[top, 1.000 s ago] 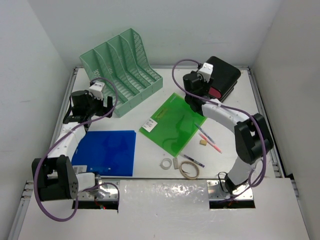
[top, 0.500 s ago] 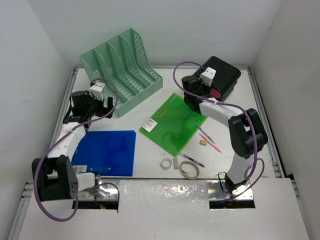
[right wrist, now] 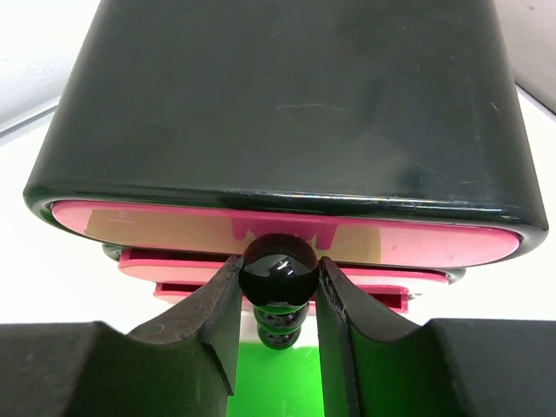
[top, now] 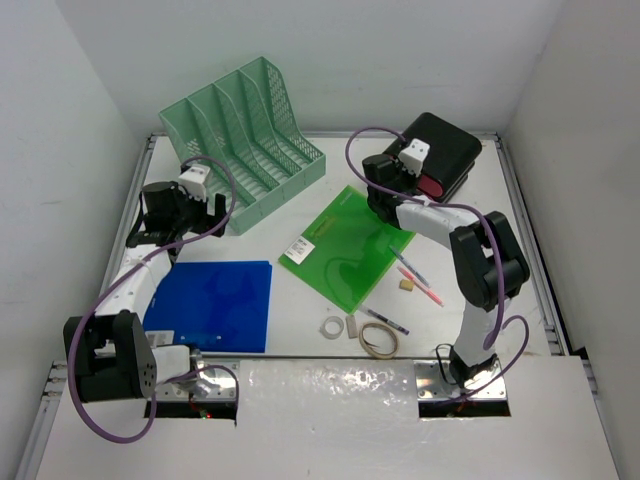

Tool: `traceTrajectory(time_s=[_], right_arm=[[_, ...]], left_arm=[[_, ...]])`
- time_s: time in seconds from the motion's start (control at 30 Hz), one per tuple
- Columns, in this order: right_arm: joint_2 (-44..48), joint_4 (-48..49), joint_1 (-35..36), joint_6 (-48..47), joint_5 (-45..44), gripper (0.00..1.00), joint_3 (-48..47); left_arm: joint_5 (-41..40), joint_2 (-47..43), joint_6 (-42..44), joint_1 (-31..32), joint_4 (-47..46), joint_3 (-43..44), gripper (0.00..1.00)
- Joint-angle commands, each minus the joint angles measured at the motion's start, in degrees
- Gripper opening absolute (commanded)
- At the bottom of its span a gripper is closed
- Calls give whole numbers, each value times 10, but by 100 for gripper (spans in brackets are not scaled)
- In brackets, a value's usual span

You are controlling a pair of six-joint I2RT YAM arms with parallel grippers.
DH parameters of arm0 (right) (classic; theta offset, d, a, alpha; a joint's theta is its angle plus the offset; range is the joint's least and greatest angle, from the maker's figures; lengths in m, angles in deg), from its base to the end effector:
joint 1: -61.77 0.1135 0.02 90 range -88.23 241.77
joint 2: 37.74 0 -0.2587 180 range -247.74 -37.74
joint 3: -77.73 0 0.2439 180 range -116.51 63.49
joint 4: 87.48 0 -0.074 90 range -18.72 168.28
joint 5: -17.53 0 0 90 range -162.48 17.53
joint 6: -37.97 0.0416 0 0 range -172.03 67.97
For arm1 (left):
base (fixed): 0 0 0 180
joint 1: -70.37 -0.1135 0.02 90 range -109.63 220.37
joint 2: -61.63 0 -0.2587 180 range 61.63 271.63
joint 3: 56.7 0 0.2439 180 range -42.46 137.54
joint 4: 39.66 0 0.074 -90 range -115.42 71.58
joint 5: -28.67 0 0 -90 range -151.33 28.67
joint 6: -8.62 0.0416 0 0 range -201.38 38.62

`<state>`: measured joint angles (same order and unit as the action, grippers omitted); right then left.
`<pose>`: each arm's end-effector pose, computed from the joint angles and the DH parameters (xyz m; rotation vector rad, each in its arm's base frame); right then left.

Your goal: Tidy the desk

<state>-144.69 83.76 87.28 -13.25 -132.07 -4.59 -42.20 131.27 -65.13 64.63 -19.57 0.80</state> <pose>0.3733 0.1384 0.2070 0.7531 1.7094 -0.3541 0.2643 0.0129 0.2443 0.3853 2.0657 -0.1260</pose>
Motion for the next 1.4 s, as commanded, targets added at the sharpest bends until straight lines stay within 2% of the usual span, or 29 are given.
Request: traceTrajectory(time_s=[0.0, 0.1, 0.43, 0.53, 0.83, 1.03, 1.37], right_arm=[[10, 29, -4, -17, -18, 31, -9], [9, 24, -3, -30, -18, 41, -20], [18, 51, -4, -59, -15, 43, -14], [19, 55, -3, -70, -11, 36, -17], [28, 61, 0, -57, -7, 1, 3], [39, 61, 43, -64, -33, 0, 14], [77, 76, 107, -38, -57, 0, 98]], left_arm=[[3, -8, 5, -2, -13, 20, 85], [3, -7, 6, -2, -13, 21, 85], [6, -7, 6, -2, -11, 21, 85], [6, -7, 7, -2, -11, 21, 85], [7, -6, 11, -2, -10, 20, 85], [13, -7, 8, -2, -8, 20, 85], [20, -7, 4, -2, -7, 20, 85]])
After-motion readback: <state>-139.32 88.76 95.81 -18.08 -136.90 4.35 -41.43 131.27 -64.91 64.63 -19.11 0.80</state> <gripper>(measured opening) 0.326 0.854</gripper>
